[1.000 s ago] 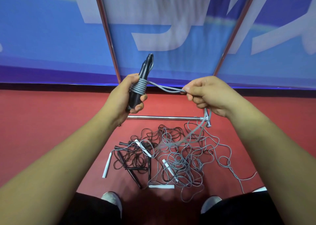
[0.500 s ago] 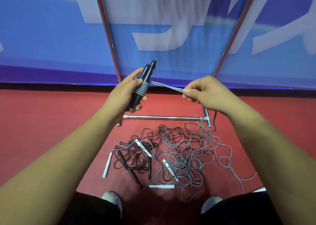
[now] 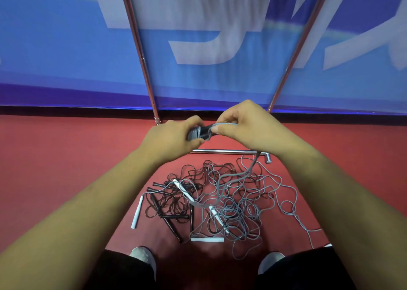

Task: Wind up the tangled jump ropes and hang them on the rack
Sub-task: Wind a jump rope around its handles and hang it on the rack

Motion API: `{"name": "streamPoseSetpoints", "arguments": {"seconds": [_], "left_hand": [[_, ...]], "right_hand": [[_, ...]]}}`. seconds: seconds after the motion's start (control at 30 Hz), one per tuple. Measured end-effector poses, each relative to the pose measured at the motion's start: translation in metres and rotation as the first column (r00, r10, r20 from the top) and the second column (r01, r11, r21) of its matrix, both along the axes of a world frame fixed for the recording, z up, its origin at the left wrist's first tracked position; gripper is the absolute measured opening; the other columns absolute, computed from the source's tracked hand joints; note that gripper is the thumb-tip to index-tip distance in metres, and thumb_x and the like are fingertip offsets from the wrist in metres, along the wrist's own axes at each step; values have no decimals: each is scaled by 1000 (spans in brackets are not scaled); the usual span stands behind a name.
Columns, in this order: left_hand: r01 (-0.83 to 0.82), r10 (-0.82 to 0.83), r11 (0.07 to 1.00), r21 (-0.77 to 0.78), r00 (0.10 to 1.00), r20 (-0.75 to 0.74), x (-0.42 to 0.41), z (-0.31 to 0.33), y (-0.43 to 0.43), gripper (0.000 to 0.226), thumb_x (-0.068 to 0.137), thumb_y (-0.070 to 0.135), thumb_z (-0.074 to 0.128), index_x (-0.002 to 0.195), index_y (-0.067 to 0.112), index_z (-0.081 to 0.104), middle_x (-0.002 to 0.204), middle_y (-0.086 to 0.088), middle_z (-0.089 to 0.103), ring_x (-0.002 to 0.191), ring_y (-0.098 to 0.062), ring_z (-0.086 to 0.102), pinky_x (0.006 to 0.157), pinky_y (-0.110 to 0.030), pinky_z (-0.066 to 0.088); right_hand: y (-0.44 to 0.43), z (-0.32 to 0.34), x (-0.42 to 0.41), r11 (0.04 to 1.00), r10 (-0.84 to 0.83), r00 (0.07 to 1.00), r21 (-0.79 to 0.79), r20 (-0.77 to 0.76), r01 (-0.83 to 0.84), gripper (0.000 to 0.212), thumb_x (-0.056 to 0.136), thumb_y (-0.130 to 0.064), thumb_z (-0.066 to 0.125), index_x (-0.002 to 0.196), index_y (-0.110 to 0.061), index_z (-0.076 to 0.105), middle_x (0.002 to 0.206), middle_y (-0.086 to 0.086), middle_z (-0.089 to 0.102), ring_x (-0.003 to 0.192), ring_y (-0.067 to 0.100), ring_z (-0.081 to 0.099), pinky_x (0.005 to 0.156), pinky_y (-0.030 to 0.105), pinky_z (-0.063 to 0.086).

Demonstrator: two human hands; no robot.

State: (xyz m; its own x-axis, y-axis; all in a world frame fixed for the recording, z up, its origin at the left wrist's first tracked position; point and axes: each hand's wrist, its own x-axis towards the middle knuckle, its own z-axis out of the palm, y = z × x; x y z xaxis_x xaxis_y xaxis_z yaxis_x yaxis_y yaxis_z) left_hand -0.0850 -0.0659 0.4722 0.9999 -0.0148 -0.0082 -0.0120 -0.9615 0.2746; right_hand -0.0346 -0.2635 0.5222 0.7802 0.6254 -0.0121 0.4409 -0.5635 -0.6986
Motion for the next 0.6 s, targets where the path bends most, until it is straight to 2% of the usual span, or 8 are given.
{"name": "streamPoseSetpoints", "arguments": {"seconds": [0.07,0.2,0.3,0.4,0.47,0.5,0.57,0.6], "left_hand": [[61,-59,996,61,998,-22,-3,3,-7,47,86,60,57,129,45,48,94,4,67,89,-27,63,67,-31,40],[119,-115,988,94,992,-47,-5,6,-16,64,74,87,48,128,52,49,61,13,43,81,-22,57,66,-31,36],[117,-117,988,105,993,-2,-4,3,-15,58,76,87,45,120,51,56,59,11,44,71,-19,47,64,-31,39],[124,-124,992,30,992,20,-2,2,-8,46,75,85,44,105,52,57,61,11,51,69,-17,51,65,-30,43],[172,-176,980,-103,984,-29,-4,4,-6,34,72,81,44,89,53,54,63,8,56,65,-13,54,61,-29,41],[198,-224,944,-264,972,-69,-6,6,-8,28,75,74,50,86,50,56,63,7,59,61,-11,55,58,-28,42],[176,-308,742,-647,947,-95,-11,8,-13,14,83,50,64,87,36,63,64,2,61,52,-14,55,47,-25,43],[138,-309,628,-766,947,-83,-12,9,-14,7,85,40,65,85,33,65,65,-3,61,47,-16,53,42,-23,40]], "right_hand": [[-1,1,1,999,-17,1000,38,7,17,14,88,-26,71,81,-16,77,72,-3,72,70,8,64,69,29,48],[0,0,2,998,-34,999,60,36,32,14,88,-26,70,80,-17,76,67,-9,69,63,1,59,61,19,44],[-2,0,2,996,-48,998,78,45,45,14,89,-26,70,80,-17,76,70,-6,70,63,5,59,63,20,44],[-7,1,9,991,-87,993,110,77,78,15,88,-26,72,84,-13,77,75,1,72,72,13,62,68,25,45],[-11,-1,17,985,-115,991,135,68,105,14,86,-26,75,84,-12,78,77,4,73,74,16,64,71,29,47],[-13,-2,20,981,-127,991,151,51,118,13,84,-26,77,83,-13,78,76,2,73,71,14,64,70,29,47],[-17,-6,26,974,-144,990,176,7,140,10,83,-25,78,79,-16,77,68,-1,70,63,6,57,65,27,45],[-18,-9,28,972,-150,989,182,-13,149,9,84,-24,78,77,-19,75,63,-3,67,57,4,53,61,26,42]]}}
